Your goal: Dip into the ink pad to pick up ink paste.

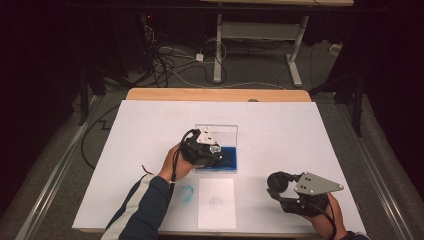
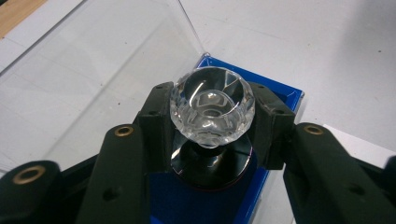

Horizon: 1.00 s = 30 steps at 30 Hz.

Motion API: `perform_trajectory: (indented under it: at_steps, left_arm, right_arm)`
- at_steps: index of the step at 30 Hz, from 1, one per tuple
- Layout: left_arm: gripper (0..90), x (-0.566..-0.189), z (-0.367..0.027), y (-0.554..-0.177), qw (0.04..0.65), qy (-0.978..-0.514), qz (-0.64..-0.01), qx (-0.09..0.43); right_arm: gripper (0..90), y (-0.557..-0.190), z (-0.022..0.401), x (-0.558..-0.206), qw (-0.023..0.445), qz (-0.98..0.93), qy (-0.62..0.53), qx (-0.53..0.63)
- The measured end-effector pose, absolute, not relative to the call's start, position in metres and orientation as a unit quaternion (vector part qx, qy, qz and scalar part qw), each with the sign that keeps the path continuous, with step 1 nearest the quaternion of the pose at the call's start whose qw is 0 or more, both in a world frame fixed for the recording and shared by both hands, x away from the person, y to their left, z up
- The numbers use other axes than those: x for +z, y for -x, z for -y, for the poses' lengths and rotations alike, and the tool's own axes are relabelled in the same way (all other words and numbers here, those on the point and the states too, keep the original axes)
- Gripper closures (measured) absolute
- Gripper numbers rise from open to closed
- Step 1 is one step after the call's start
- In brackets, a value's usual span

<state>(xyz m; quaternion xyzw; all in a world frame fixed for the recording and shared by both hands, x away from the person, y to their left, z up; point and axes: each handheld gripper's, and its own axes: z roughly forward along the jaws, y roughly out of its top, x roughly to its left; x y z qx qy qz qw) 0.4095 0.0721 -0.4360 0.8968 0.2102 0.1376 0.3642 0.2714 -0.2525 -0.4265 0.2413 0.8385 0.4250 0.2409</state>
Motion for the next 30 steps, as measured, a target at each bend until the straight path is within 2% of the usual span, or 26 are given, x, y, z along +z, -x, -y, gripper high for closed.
perform_trajectory:
  at_steps: [30]
  left_arm:
    - [54.2,-0.445,-0.083,-0.414,0.394,-0.883,-0.227,0.114]
  right_arm:
    - [38.6,-0.27,0.253,-0.426,0.242,-0.839,-0.237,0.427]
